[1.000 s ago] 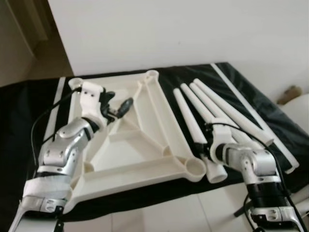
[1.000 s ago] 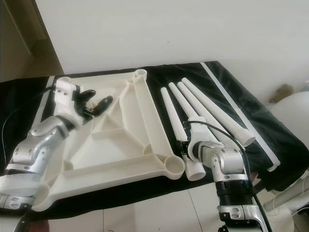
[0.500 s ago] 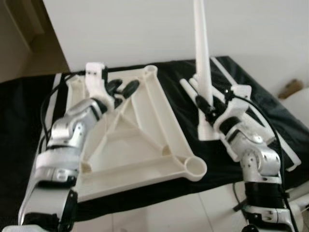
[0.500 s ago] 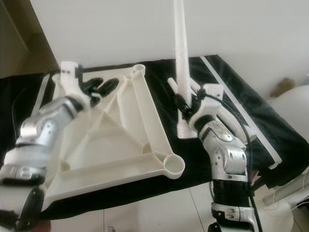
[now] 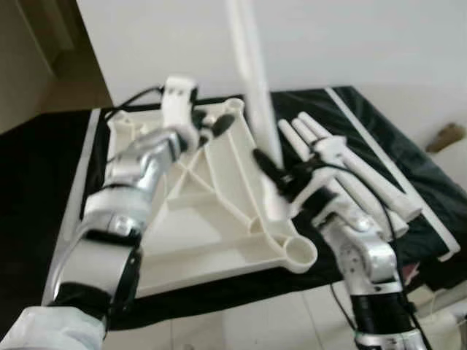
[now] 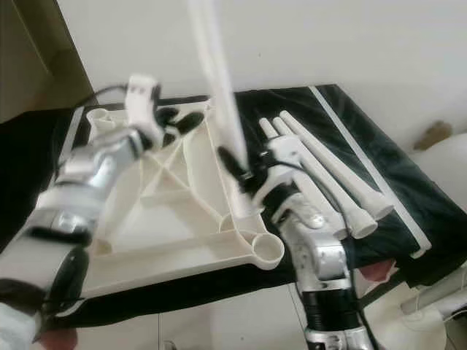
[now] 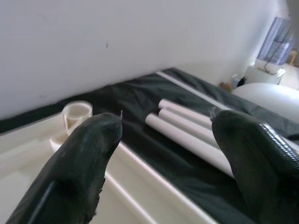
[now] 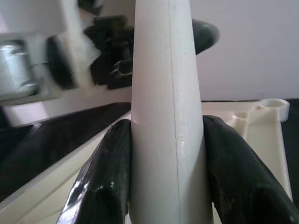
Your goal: Building children table
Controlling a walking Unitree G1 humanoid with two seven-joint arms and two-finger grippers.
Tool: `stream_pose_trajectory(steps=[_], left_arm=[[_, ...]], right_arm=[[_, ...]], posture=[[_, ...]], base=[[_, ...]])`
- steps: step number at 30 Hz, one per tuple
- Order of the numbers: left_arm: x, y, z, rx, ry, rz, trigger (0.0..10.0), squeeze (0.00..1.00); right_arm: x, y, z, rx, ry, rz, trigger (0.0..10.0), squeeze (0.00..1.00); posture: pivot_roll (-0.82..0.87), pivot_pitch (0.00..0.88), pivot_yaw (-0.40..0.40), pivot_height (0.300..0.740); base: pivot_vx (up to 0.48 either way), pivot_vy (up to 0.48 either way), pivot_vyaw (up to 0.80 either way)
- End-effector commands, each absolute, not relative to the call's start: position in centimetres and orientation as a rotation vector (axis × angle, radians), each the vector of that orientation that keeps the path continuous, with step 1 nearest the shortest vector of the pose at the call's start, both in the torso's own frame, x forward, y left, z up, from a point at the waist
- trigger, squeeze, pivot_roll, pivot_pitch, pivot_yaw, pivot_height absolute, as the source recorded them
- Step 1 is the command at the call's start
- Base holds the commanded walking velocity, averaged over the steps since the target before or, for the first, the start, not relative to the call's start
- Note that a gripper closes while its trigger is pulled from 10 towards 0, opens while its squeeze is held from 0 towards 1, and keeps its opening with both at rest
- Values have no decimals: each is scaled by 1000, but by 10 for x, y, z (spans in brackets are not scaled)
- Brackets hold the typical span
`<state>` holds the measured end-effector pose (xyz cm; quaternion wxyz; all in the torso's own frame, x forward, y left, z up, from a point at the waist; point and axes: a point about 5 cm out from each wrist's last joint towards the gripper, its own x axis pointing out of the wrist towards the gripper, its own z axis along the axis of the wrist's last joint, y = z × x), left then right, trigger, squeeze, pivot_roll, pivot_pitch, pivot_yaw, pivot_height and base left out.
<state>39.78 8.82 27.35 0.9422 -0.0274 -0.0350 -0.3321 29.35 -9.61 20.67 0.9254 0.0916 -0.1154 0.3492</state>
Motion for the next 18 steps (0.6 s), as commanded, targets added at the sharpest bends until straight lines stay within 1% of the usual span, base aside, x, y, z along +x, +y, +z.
stream_pose_trajectory(steps=[1,7,9,14,18], left_arm=[[401,85,280,-38,-76,-680,10000,0],[400,72,298,-56,-99,-736,10000,0],[400,72,298,-56,-99,-736,10000,0],[394,57,311,-64,-121,-827,10000,0],[390,52,319,-81,-143,-858,10000,0]], right_arm=[[295,-97,204,157,-230,718,10000,0],[300,-95,196,128,-200,703,10000,0],[300,-95,196,128,-200,703,10000,0],[303,-95,193,128,-191,675,10000,0],[306,-94,191,133,-181,658,10000,0]], posture=[[-31,10,26,740],[-34,2,32,740],[-34,2,32,740],[-39,0,37,740],[-39,0,35,740]], base=[[0,0,0],[0,0,0],[0,0,0],[0,0,0],[0,0,0]])
